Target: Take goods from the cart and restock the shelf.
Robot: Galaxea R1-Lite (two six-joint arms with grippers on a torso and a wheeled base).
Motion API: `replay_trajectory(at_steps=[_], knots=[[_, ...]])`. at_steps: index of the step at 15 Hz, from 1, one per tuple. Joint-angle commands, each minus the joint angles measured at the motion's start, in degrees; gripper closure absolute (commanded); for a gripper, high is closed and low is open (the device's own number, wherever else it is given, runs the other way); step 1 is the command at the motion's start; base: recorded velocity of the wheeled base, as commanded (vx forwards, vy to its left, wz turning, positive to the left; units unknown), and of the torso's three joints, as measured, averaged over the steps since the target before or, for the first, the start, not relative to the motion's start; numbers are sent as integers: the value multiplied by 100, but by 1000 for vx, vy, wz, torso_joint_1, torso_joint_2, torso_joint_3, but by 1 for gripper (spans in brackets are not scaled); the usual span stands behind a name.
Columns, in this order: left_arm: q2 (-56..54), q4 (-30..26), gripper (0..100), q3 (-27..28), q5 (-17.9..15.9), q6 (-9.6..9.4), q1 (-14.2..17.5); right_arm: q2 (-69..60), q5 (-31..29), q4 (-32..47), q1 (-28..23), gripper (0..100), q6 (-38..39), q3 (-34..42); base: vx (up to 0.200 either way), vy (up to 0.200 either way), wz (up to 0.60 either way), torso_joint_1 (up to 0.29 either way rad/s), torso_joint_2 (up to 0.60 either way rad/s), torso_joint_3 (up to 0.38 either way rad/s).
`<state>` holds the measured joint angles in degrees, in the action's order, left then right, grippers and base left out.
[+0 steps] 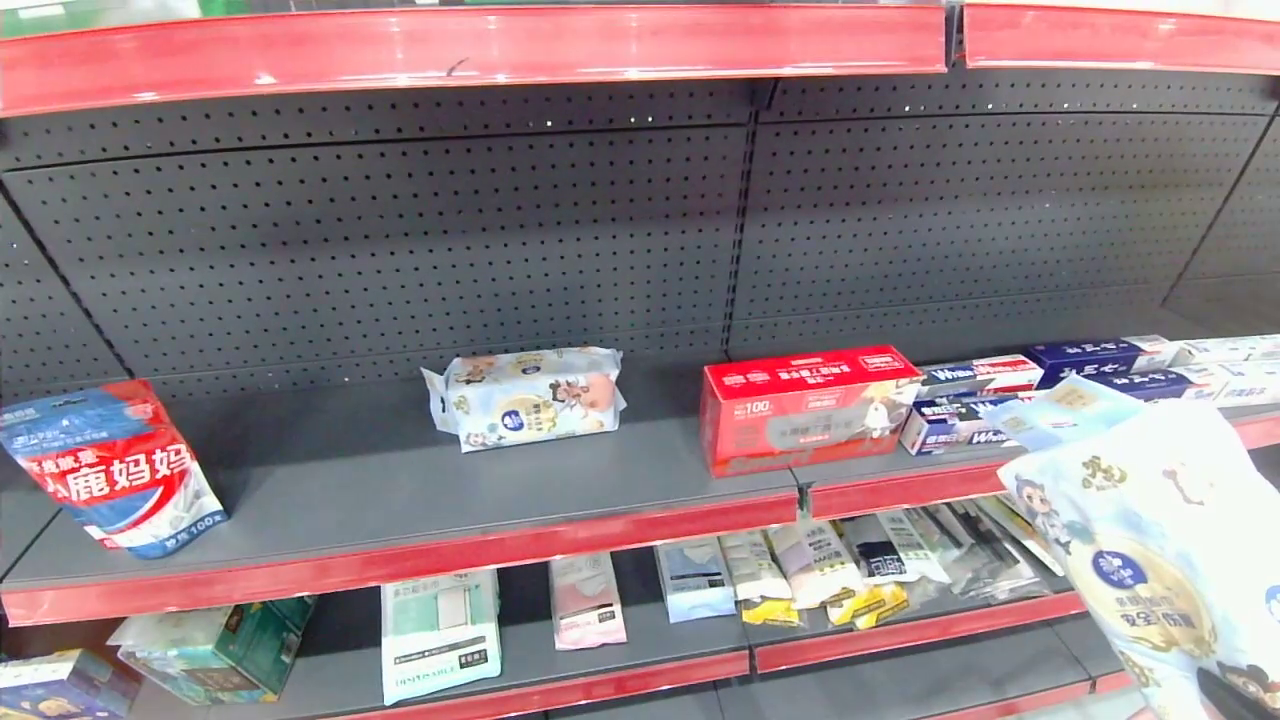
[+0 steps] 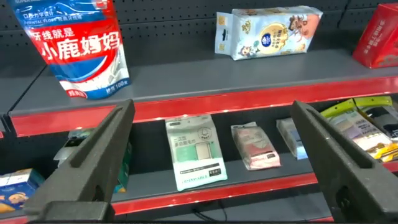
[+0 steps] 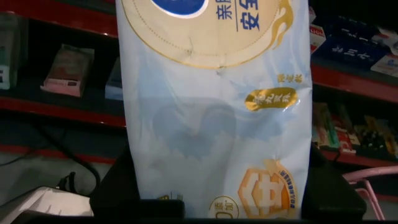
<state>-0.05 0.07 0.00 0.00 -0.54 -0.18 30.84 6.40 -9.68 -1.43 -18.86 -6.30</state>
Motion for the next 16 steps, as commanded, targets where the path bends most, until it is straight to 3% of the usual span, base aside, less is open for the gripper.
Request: replay_trajectory(at_steps=[1,6,9,16], knots=[[5,1,0,0,0,1,1,-8,2,1,2,100,5,33,0,0,0,0,0,0],[5,1,0,0,0,1,1,18,-7,45,2,100,5,41,0,0,0,0,0,0],[5,1,0,0,0,1,1,27,-7,45,2,100,5,41,0,200,0,-2,4,2],[5,1,0,0,0,10,1,10,-7,36,-7,100,23,41,29,0,0,0,0,0]])
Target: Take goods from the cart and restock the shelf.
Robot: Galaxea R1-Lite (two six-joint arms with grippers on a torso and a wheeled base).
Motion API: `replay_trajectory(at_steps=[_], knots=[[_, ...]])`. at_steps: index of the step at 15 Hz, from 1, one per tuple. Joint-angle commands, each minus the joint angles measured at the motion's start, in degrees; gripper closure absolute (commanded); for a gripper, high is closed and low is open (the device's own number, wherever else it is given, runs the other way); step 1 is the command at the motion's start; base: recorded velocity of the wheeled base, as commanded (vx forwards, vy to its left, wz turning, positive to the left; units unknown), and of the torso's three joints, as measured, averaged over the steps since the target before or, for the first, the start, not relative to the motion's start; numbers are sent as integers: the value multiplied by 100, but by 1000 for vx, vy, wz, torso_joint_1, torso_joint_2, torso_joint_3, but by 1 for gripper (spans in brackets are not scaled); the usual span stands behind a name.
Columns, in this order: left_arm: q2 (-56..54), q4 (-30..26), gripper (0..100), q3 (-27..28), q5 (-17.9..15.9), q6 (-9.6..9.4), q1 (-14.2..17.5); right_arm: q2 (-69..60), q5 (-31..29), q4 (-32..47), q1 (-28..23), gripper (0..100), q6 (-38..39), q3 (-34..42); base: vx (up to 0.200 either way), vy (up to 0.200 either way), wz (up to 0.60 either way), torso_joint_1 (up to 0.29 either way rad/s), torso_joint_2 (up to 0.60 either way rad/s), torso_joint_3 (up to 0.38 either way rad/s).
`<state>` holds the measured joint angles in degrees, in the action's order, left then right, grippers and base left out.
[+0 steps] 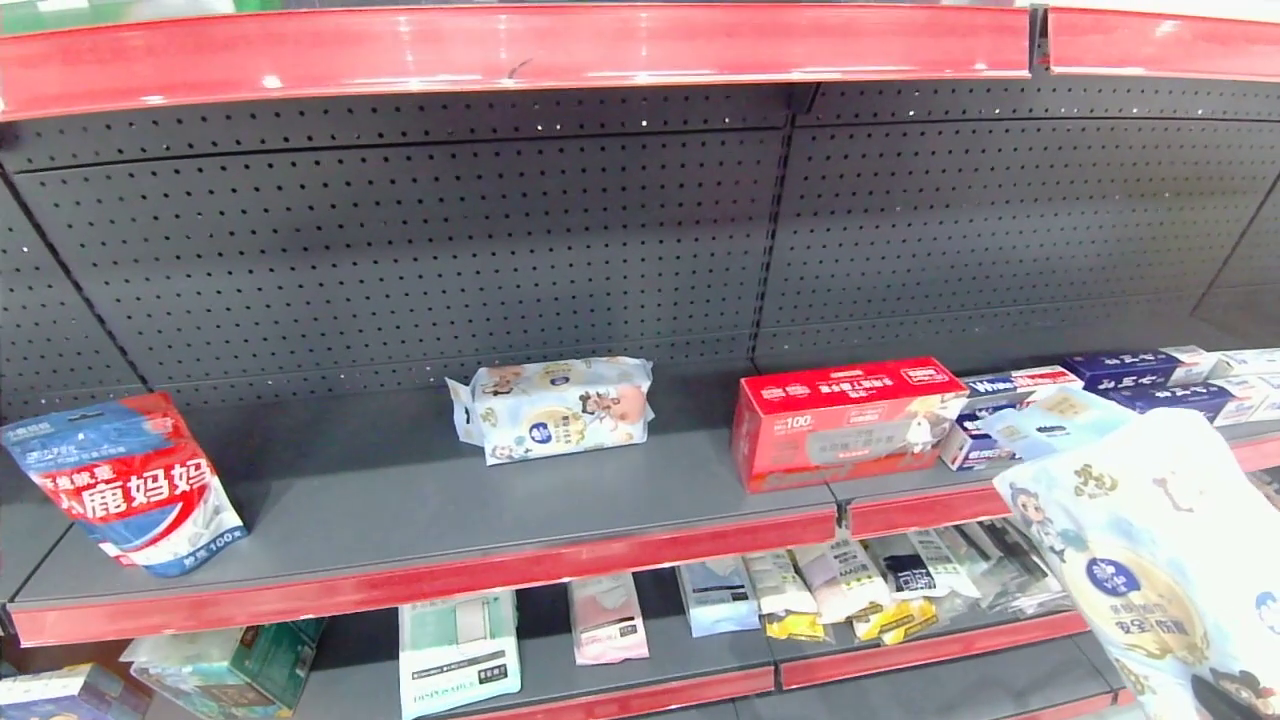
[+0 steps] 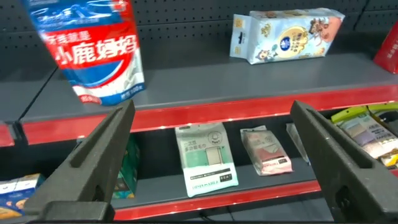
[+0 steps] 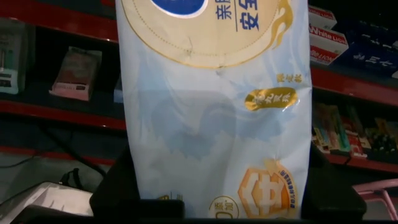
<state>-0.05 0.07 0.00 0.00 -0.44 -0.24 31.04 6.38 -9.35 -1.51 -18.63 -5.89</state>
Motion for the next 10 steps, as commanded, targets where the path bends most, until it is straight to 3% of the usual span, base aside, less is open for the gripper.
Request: replay_trajectory(at_steps=[1,6,10], knots=[[5,1,0,0,0,0,7,-19,-5,-32,-7,100,8,-9,0,0,0,0,0,0],[31,1,0,0,0,-9,7,-195,-57,-32,-51,100,149,-62,0,0,0,0,0,0],[84,1,0,9,44,0,51,-458,-75,12,-130,100,782,-9,0,0,0,0,0,0]])
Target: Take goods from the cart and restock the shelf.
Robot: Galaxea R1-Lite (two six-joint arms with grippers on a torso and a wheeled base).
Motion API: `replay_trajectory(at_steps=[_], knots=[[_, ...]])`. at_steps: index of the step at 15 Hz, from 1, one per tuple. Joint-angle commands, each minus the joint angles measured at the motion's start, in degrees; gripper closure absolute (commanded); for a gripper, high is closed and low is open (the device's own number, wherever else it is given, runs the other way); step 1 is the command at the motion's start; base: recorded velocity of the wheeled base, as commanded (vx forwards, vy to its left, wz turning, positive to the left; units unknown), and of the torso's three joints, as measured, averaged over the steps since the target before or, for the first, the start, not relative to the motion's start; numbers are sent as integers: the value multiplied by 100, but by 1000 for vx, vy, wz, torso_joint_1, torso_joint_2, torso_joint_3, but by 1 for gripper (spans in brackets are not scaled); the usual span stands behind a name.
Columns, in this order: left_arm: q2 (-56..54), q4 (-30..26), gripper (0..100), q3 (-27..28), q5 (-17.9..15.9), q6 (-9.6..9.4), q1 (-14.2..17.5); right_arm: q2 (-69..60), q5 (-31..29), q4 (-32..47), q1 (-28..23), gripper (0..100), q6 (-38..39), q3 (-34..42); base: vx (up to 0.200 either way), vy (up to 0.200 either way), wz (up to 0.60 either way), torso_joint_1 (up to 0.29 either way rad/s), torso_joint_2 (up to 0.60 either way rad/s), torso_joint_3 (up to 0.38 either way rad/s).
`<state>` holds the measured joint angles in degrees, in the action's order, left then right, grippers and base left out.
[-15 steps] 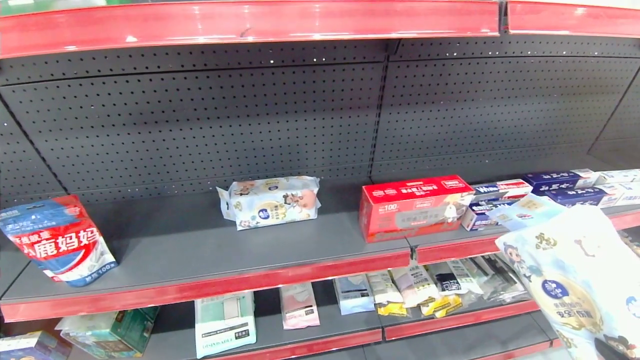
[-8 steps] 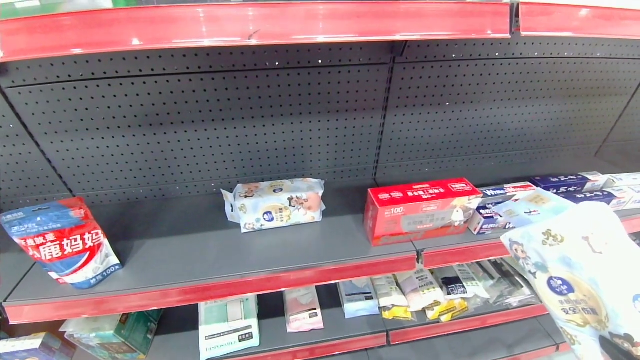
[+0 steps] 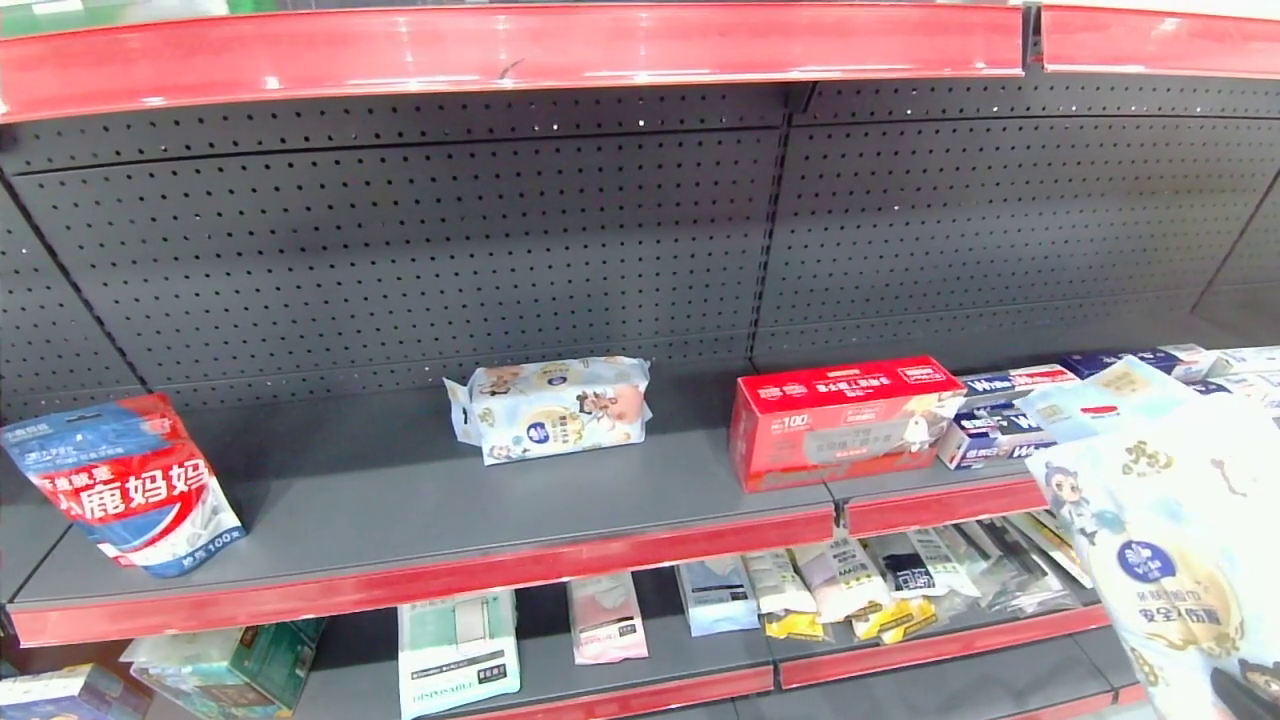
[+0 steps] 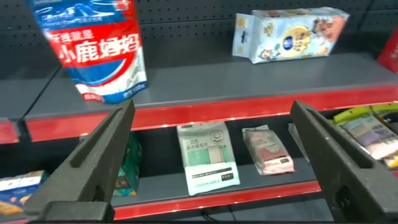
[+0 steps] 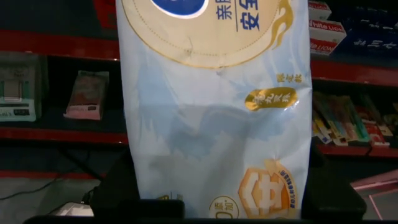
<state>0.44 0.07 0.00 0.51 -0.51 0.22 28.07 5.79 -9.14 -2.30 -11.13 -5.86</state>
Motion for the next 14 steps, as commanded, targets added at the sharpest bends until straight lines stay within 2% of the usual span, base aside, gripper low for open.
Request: replay_trajectory(at_steps=[1,2,3,4,5,6,7,8,10,11,12,13,14], knots=[[35,1,0,9,-60,-63,-48,-294,-87,0,-148,100,23,15,0,0,0,0,0,0],[35,10,0,26,-165,-186,-48,-355,-122,9,-156,100,23,24,0,0,0,0,0,0],[97,-16,0,211,-253,-204,-48,-399,-148,0,-174,100,32,33,0,0,0,0,0,0],[1371,-157,0,1600,-245,-10,-57,-531,-184,0,-191,100,32,6,0,0,0,0,0,0],[2171,-139,0,2153,-78,552,-40,-601,-184,9,-191,100,23,15,0,0,0,0,0,0],[2892,-122,0,2408,274,702,-31,-689,-184,9,-191,100,14,15,0,0,0,0,0,0],[3507,10,0,2496,626,702,-22,-716,-192,9,-191,100,14,-2,0,0,0,0,0,0],[3955,168,0,2461,854,631,-31,-751,-271,9,-218,100,14,-2,0,0,0,0,0,0],[4658,186,0,2373,775,122,-40,-900,-315,44,-209,100,23,33,0,0,0,0,0,0],[5142,406,0,2408,283,-37,-22,-1067,-254,308,-183,100,32,50,0,0,0,0,0,0],[5502,836,0,2408,-227,-72,40,-1217,-219,668,-112,100,32,6,0,0,0,0,0,0],[5854,1135,0,2417,-473,-133,145,-1296,-227,870,-86,100,32,-20,0,0,0,0,0,0],[6319,1557,0,2435,-710,-292,312,-1340,-254,1029,-77,100,23,-38,0,0,0,0,0,0]])
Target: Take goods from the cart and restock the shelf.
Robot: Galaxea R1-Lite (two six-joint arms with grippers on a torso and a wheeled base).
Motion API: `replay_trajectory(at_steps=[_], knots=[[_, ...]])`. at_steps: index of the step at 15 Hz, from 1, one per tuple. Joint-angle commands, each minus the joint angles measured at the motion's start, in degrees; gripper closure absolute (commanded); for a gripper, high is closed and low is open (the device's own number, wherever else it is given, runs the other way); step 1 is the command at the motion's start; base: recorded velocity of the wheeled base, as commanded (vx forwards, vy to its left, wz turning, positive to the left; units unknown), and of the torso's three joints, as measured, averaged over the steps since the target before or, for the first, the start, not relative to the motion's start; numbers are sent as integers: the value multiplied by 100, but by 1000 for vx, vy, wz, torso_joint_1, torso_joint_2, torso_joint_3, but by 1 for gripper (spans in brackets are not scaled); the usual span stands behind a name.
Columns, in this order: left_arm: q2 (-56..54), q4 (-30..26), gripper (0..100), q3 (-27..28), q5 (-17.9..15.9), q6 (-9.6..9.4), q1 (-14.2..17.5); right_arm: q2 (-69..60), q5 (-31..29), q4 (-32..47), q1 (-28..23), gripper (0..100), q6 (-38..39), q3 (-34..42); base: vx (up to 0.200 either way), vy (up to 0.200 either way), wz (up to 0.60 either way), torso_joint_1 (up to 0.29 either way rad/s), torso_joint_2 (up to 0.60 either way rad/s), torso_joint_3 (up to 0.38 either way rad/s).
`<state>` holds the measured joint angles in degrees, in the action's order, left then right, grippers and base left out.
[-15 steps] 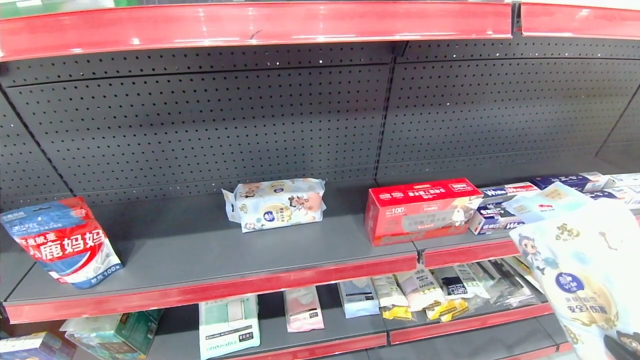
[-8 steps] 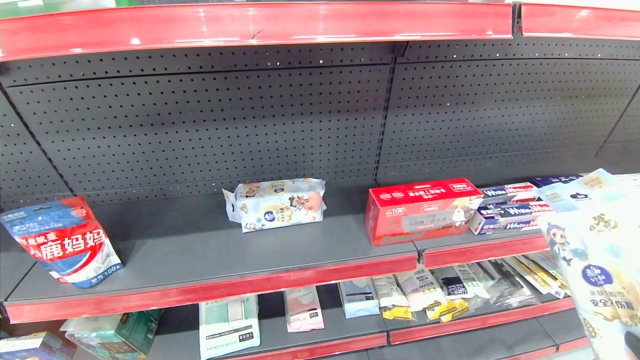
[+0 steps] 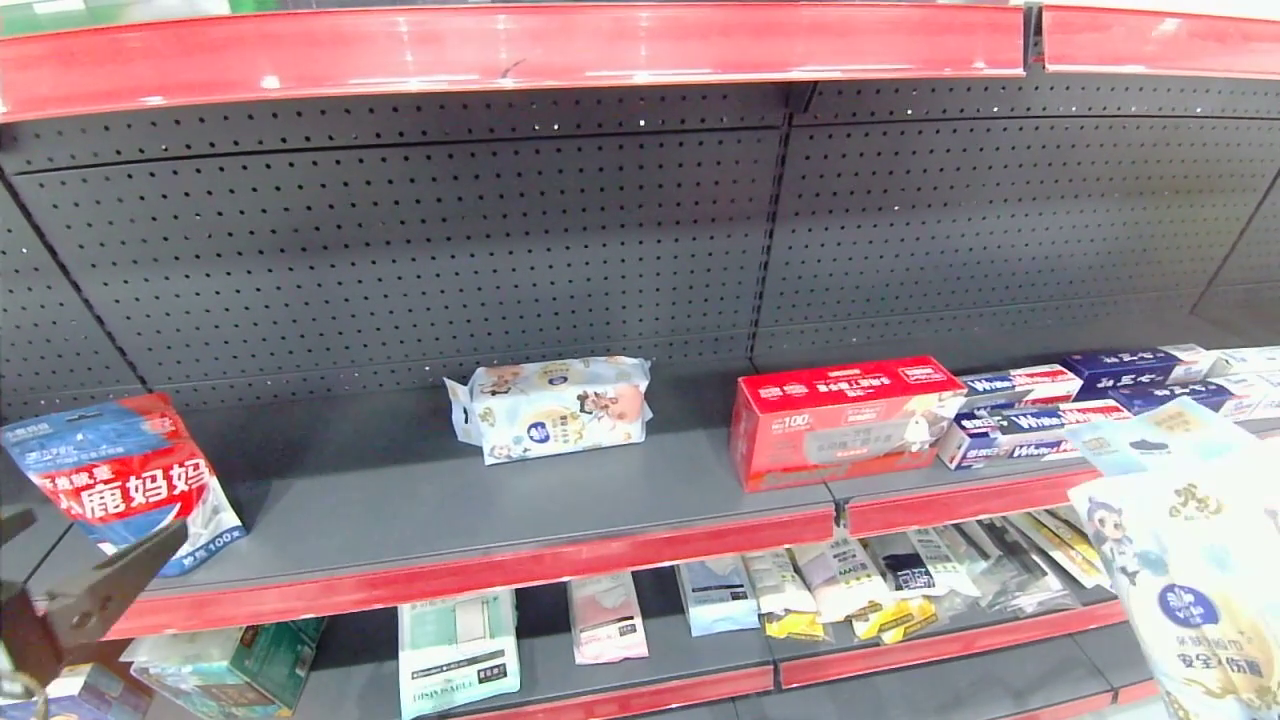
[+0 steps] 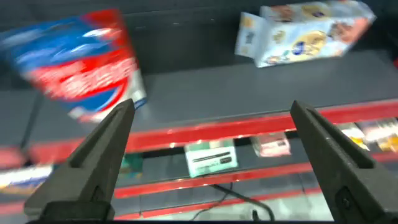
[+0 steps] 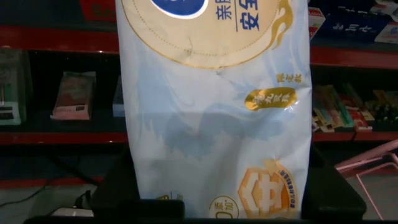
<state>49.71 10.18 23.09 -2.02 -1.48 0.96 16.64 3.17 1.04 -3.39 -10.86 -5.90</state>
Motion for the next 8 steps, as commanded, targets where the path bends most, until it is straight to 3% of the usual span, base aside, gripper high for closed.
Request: replay_trajectory(at_steps=[1,2,3,4,6,7,8], knots=[[1998,1109,0,126,-756,-450,537,-267,-27,55,14,100,-4,1,0,0,0,0,0,0],[2578,1628,0,187,-1160,-828,703,-398,-44,90,-21,100,-4,45,0,0,0,0,0,0],[2983,1707,0,425,-1424,-1083,721,-504,-88,195,-21,100,-21,45,0,0,0,0,0,0],[3246,1698,0,644,-1635,-1197,721,-565,-124,318,-21,100,-30,10,0,0,0,0,0,0],[3950,1628,0,1321,-2188,-1602,739,-565,-132,450,-21,100,-162,-43,0,0,0,0,0,0],[4626,1452,0,2007,-2698,-2041,739,-530,-247,450,-21,100,-215,-52,0,0,0,0,0,0],[4978,1425,0,2358,-2988,-2261,739,-530,-291,459,-21,100,-267,-43,0,0,0,0,0,0]])
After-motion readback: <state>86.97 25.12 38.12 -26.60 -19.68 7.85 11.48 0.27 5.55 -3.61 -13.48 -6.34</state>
